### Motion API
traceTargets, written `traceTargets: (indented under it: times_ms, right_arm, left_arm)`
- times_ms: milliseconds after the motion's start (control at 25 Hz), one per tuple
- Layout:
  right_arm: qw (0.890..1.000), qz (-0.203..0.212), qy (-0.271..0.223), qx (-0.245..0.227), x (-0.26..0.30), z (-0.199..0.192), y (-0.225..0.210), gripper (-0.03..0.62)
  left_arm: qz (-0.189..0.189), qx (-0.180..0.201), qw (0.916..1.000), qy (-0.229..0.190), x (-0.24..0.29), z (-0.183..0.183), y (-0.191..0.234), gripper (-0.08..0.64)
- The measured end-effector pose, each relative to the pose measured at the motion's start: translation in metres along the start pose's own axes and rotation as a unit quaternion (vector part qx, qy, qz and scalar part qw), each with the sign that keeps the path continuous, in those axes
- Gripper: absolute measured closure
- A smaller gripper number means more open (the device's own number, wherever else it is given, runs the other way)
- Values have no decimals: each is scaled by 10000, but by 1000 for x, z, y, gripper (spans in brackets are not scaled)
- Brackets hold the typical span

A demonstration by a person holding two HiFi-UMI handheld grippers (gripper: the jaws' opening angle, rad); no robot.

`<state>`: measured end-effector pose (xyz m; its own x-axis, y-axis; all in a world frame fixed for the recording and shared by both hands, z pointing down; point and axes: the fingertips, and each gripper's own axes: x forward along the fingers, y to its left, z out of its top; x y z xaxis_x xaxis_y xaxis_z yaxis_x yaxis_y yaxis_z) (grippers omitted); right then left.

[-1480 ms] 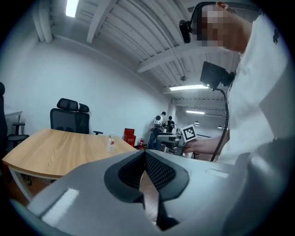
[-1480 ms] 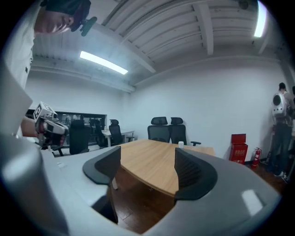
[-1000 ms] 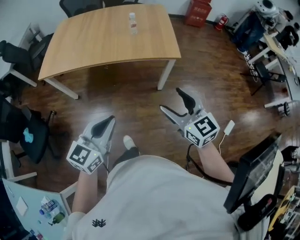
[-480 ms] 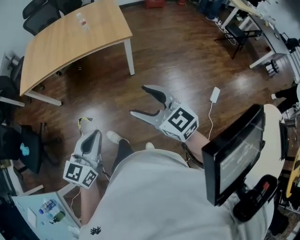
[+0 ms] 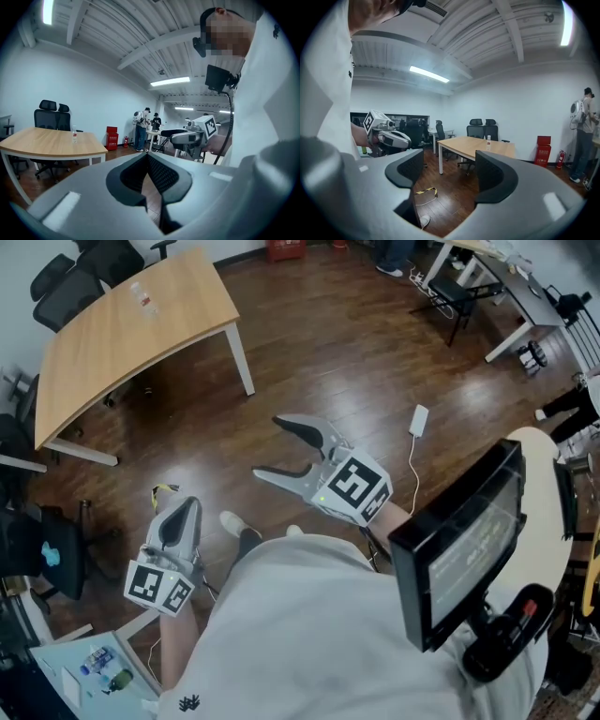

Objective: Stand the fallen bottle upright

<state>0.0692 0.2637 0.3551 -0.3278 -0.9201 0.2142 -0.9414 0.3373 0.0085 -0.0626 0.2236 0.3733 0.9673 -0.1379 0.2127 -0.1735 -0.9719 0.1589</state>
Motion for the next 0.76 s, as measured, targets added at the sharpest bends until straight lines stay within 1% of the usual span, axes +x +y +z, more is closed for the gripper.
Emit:
traceTargets:
  times_ms: [400,760]
  right_arm:
    - [9999,94,107,-33,9,1,9,255]
    - [9994,210,270,-14,47,-1,13,262]
  left_arm:
    - [10,-103,9999,19,-8,-9,3,560]
    - [126,-276,9995,38,-23,-17,34,560]
